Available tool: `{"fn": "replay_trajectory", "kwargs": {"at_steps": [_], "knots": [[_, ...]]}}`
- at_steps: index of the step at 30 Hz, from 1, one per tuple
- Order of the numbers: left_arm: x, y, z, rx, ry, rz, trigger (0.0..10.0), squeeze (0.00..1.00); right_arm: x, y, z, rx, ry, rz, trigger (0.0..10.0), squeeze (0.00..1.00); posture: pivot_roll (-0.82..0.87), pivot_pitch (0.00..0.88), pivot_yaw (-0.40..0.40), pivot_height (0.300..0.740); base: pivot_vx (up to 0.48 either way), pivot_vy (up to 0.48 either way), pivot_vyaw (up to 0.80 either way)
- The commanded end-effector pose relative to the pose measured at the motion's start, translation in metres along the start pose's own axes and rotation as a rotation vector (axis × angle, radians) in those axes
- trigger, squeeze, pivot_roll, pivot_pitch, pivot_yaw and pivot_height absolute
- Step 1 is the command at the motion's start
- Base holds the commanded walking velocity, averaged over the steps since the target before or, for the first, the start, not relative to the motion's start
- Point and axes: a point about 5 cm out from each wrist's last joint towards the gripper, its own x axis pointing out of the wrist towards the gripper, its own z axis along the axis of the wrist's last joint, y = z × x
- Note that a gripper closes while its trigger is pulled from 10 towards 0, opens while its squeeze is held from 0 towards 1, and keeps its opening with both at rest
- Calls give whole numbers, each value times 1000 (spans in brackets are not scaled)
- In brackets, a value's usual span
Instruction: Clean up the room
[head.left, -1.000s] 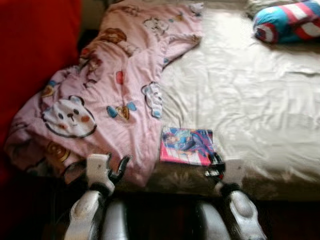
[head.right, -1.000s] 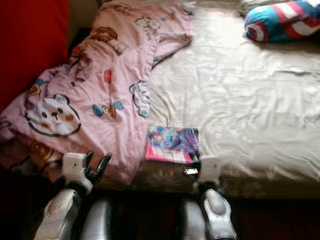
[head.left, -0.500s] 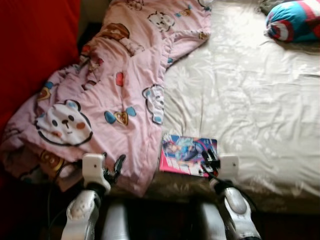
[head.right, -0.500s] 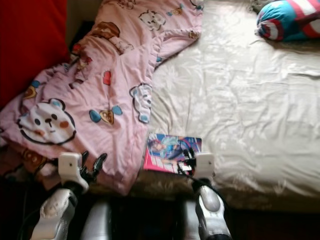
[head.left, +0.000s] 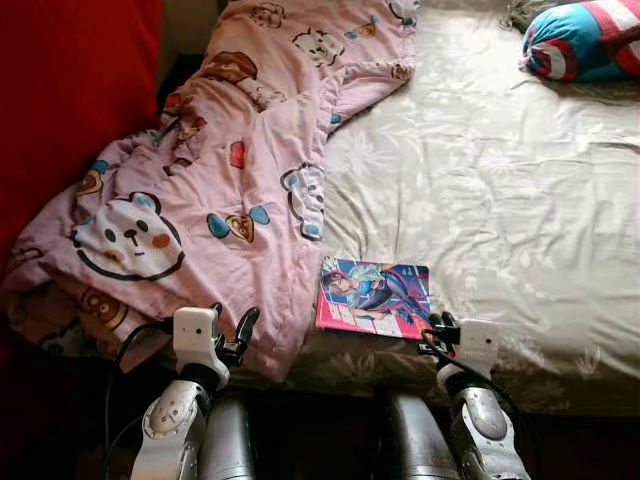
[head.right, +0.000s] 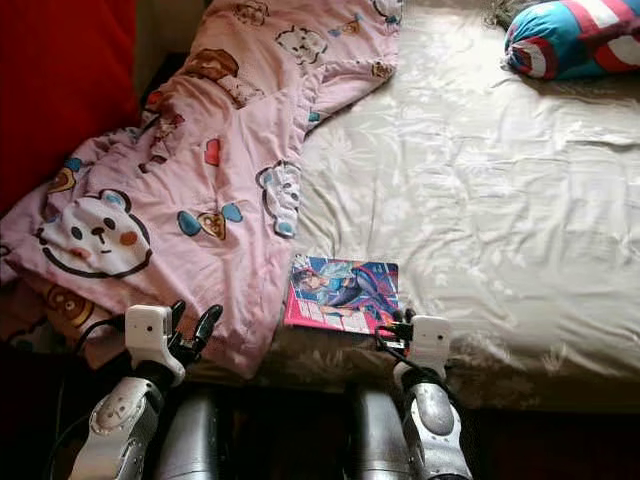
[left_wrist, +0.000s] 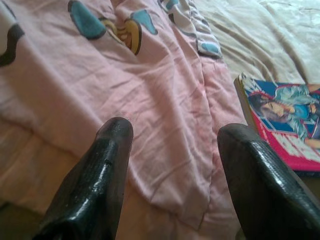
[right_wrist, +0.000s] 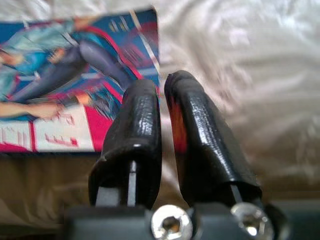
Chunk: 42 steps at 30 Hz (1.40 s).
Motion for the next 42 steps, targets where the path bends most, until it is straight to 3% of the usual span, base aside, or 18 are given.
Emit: {"fn": "replay_trajectory", "kwargs": {"at_steps": [1,9,13,28,29,34,42], "knots": [[-5,3,-4,9,20,8,10000,0,-1,-3,-4,85,17,-29,10000,1000,76,234,-20,566,0,0,0],[-6,5,-2,20,17,8,10000,0,-2,-2,-12,216,54,-43,10000,1000,93,237,-9,566,0,0,0],[-8,7,-1,32,20,11,10000,0,0,-1,-13,324,55,-55,10000,1000,100,248,0,566,0,0,0],[-14,12,0,59,36,16,10000,0,9,-6,-4,391,27,-38,10000,1000,136,287,32,566,0,0,0],[-15,13,1,61,36,17,10000,0,10,-5,-4,387,28,-28,10000,0,140,290,36,566,0,0,0],[-18,17,3,74,42,18,10000,0,12,-6,-3,442,24,-11,10000,0,154,300,50,566,0,0,0],[-23,22,6,93,54,17,10000,0,13,-10,0,444,7,9,10000,0,175,313,79,566,0,0,0]]}}
